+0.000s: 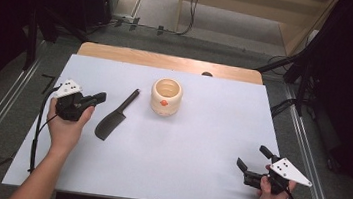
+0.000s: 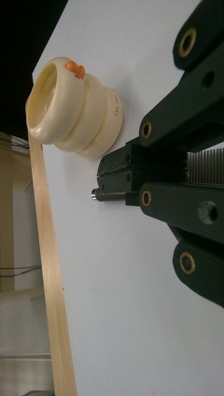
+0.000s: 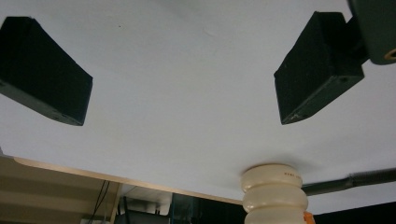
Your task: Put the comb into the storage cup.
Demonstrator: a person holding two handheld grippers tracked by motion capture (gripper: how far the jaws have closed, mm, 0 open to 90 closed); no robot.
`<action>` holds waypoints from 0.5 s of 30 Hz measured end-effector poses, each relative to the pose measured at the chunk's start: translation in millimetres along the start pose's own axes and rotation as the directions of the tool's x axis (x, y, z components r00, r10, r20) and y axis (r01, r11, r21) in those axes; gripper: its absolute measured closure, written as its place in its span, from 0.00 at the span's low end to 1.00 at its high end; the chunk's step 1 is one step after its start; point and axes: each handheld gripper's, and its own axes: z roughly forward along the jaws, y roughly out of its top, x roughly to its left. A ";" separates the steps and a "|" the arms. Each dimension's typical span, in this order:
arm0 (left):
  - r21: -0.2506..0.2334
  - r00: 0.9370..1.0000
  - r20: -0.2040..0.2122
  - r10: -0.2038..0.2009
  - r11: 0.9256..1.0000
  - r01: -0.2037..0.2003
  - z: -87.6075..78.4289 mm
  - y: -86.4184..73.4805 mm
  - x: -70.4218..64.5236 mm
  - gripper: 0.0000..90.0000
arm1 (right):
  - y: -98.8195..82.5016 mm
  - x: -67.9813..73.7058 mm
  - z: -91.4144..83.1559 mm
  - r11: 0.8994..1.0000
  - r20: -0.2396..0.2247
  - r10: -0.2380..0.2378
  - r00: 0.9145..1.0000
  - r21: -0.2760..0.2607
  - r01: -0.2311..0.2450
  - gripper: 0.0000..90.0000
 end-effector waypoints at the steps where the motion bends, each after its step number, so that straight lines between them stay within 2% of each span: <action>1: 0.004 1.000 -0.001 0.004 1.000 -0.004 3.5 1.2 -0.3 1.00 | 0.0 0.2 -0.1 1.000 -0.001 0.001 1.000 0.001 -0.001 0.03; 9: 0.014 1.000 0.002 0.003 1.000 -0.003 27.2 7.8 -2.2 1.00 | -0.1 -0.4 0.1 1.000 -0.001 0.000 1.000 -0.004 0.000 0.03; 12: 0.027 1.000 -0.003 0.009 1.000 -0.009 36.0 11.0 -3.3 1.00 | -0.2 -0.5 0.1 1.000 0.000 -0.002 1.000 -0.004 0.002 0.03; 15: 0.045 1.000 0.011 0.001 0.999 -0.001 48.2 14.2 -4.6 1.00 | -0.3 -0.2 0.2 1.000 -0.002 -0.006 1.000 -0.002 0.006 0.03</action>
